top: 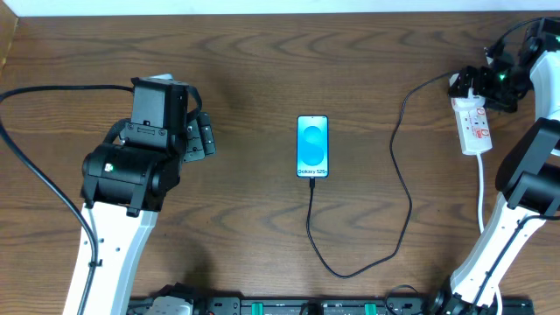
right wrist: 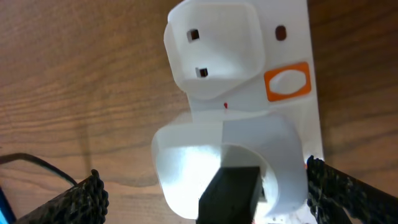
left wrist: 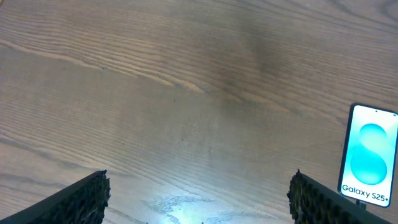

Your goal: Plug charger to phone and switch on socket

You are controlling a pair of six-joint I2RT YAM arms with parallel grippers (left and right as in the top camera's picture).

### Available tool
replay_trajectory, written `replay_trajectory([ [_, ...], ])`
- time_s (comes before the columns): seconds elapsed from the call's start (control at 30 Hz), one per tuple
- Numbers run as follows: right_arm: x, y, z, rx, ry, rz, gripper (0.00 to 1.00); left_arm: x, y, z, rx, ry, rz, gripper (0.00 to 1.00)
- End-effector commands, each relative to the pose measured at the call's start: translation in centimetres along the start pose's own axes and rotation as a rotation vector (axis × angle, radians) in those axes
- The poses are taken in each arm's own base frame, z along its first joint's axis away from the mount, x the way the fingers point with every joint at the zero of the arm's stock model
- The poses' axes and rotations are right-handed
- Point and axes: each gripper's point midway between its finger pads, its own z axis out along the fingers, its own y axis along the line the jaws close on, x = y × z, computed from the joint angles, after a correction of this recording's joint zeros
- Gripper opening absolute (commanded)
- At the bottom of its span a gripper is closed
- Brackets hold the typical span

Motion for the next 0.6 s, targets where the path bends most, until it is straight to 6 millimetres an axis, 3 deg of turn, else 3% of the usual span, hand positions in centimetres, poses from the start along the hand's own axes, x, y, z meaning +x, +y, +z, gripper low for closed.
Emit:
replay_trajectory([
  [0.0,1.0,1.3,1.8,-0.062,0.035,-0.013,0.99,-0.1,0.1,-0.1,-0.007,-0.005,0.006,0.92],
  [0.33,2.4,3.7,3.1,-0.109,0.09,-0.033,0.99,-0.1,0.1,-0.1,-0.008,-0.005,0.006,0.92],
  [0.57,1.2,2.2,2.8,-0.01,0.051,-0.05,0.99,-0.1,0.1,-0.1,-0.007,-0.005,0.006,0.92],
])
